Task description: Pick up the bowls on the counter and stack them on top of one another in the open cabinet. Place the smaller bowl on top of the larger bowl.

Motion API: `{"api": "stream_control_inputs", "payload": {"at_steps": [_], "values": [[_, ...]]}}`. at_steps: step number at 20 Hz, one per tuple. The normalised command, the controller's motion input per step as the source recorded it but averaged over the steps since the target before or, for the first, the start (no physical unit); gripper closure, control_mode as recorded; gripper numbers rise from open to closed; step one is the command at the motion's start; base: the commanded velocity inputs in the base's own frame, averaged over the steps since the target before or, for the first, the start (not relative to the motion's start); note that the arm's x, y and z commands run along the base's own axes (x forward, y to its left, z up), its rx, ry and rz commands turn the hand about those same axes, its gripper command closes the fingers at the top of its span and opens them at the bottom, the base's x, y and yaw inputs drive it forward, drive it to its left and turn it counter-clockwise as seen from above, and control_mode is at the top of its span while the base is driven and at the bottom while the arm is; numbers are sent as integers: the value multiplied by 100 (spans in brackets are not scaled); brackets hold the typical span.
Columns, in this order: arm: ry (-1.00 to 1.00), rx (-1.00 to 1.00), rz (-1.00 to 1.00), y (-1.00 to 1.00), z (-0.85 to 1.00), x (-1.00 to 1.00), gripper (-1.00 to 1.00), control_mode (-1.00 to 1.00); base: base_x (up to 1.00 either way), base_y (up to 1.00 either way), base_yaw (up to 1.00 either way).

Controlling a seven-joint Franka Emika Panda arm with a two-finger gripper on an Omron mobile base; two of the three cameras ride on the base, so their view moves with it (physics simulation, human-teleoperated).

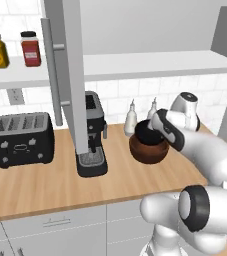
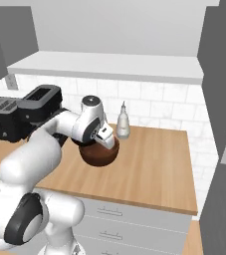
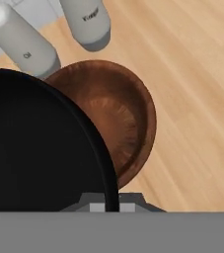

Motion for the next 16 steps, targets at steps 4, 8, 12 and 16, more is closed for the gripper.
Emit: {"api": "stream_control_inputs", "payload": {"at_steps": [4,8,12,16], "values": [[6,0,0,-11,-23,20,100,-100,0,0,0],[6,0,0,-13,-31,18,100,-100,0,0,0],[5,-1,0,-3,-30,13,100,-100,0,0,0],[2,-2,0,0,-28,18,-100,-100,0,0,0]]}}
